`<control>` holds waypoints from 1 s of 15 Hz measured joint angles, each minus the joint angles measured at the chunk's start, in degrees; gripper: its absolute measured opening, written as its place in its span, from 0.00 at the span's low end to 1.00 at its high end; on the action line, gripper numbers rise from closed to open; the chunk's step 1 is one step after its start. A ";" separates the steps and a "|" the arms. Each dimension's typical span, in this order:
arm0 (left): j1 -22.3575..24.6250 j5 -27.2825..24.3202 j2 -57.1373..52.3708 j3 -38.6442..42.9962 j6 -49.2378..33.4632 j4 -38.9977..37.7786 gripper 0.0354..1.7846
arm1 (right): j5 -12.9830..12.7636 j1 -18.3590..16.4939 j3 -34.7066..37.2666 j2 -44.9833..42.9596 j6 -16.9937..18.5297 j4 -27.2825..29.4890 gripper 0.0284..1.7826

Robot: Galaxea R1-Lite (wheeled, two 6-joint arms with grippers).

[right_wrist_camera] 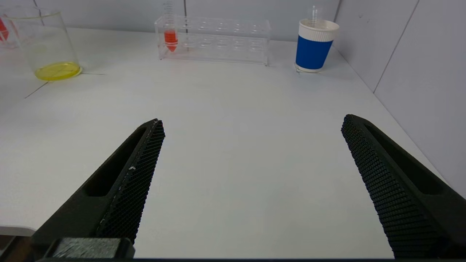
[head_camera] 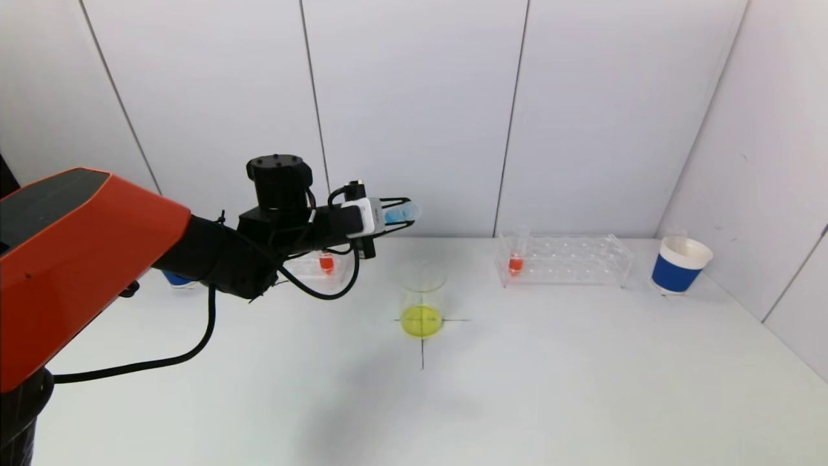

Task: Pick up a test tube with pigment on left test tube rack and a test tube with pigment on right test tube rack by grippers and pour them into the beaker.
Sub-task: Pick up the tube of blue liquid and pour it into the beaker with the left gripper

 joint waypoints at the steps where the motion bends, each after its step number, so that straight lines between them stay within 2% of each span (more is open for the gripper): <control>1: 0.00 -0.61 0.06 0.65 0.52 -1.32 0.22 | 0.00 0.00 0.00 0.00 -0.02 -0.02 0.99; 7: 0.16 -1.55 0.15 5.30 4.04 -6.28 0.22 | 0.00 0.00 0.00 0.00 0.00 -0.02 0.99; 15: 0.24 -2.78 1.07 7.06 10.67 -7.56 0.22 | 0.00 0.00 0.00 0.00 0.00 -0.02 0.99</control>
